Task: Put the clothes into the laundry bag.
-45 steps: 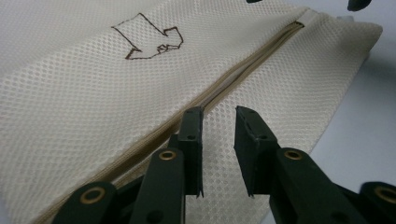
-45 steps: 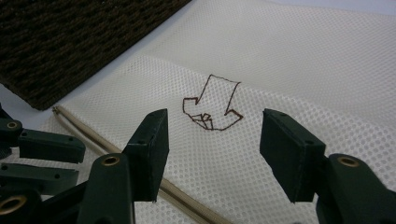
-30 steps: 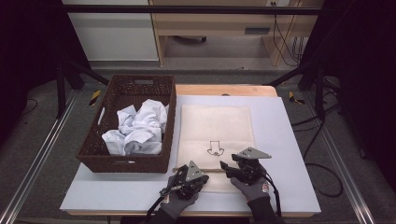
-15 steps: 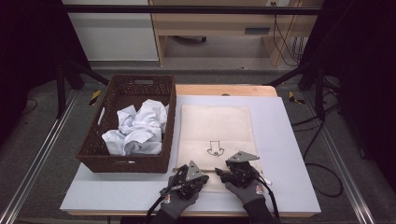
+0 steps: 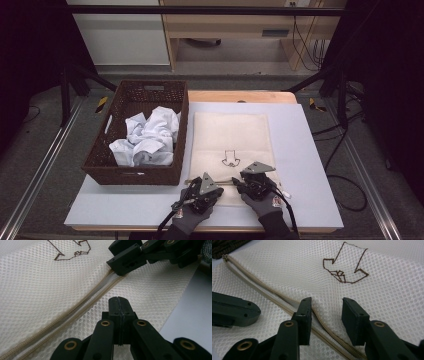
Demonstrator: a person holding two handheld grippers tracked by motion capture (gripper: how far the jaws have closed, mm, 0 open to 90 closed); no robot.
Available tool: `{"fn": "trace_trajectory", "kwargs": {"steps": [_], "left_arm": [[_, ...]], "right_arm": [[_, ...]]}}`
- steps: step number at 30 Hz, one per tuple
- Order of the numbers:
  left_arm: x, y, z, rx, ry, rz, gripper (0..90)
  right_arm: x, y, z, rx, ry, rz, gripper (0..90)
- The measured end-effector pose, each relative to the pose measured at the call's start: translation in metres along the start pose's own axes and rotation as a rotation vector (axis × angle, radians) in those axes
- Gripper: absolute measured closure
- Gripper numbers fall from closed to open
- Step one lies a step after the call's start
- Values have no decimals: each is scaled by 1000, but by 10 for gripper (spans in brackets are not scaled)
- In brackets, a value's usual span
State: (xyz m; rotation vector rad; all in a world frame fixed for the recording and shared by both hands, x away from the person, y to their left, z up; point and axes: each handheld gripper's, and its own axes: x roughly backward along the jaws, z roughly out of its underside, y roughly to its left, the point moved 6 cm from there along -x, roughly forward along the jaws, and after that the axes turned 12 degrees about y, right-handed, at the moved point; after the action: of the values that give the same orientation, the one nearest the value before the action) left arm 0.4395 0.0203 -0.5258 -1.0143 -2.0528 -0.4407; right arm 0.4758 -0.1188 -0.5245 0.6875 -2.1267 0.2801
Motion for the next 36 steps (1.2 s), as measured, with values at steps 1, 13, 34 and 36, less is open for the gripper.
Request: {"fn": "trace_trajectory", "kwargs": {"steps": [1,13,34,36], "left_arm": [[0,0,0,-1,0,-3,892],[24,15,-33,1,-82,-72,756],[-10,30,-47,-51,72,-156,801],[-8,31,-48,-44,65,-151,848]], "right_arm": [[0,0,0,4,-4,6,624],[2,-6,-2,-18,2,0,881],[20,-7,-14,-28,-64,-35,845],[22,-6,-15,-18,-89,-32,749]]}}
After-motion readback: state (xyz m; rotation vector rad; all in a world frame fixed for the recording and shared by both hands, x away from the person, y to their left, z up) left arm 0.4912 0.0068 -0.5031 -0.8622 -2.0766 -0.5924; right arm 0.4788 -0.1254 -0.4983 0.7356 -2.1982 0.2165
